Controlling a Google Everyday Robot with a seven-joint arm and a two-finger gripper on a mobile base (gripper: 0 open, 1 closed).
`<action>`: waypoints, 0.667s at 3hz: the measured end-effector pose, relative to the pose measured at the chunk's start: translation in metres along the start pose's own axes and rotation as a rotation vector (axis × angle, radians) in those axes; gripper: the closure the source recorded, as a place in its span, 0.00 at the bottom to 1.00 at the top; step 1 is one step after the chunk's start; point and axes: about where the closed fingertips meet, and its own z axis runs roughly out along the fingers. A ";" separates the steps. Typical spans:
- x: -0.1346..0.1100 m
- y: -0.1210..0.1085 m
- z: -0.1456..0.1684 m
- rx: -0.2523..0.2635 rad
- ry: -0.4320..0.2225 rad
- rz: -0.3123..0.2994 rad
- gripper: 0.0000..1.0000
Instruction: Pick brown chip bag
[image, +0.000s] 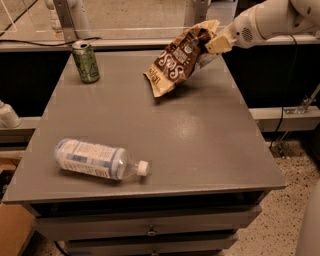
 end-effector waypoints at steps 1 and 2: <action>-0.016 -0.005 -0.014 0.014 -0.050 -0.012 1.00; -0.037 -0.012 -0.034 0.040 -0.115 -0.023 1.00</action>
Offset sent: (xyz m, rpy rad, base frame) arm -0.0030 -0.0205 0.0906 0.1117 -0.1768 -0.0158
